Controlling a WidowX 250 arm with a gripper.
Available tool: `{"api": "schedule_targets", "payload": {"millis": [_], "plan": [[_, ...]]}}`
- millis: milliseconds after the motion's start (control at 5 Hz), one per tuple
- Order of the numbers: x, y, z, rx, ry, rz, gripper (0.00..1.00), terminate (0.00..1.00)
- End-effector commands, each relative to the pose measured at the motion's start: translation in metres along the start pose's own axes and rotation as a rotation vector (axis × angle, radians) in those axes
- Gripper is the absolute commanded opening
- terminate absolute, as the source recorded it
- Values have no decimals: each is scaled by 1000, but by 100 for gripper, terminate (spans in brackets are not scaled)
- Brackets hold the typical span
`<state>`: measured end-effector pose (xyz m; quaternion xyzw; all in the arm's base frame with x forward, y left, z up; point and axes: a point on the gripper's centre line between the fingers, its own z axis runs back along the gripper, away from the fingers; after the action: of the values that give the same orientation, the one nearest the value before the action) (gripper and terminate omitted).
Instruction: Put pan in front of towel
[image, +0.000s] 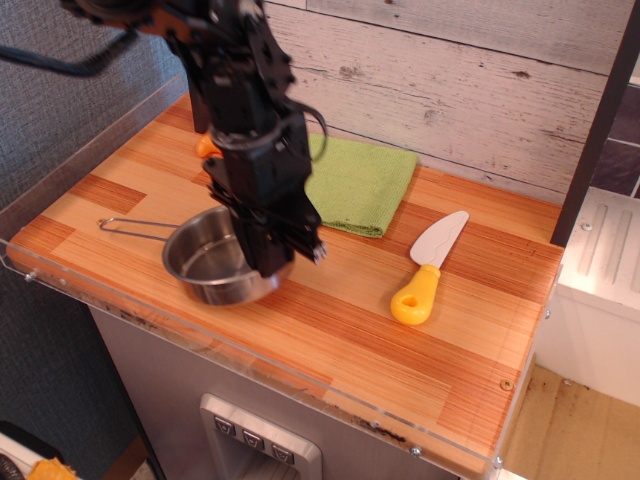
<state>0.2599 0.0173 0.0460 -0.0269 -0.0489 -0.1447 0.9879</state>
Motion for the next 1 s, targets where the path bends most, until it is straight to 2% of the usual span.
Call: {"api": "schedule_targets", "payload": {"millis": [0,200,400,600,800], "plan": [[2,-8,12,57,-27,-62,100,0],[0,-6,33,76,-70,-34,100,0],[-6,2,54,47,-63,82,100,0],[-16,18,76,18,-55,263,100,0],[-18,33,84,69,-35,354,100,0]]}}
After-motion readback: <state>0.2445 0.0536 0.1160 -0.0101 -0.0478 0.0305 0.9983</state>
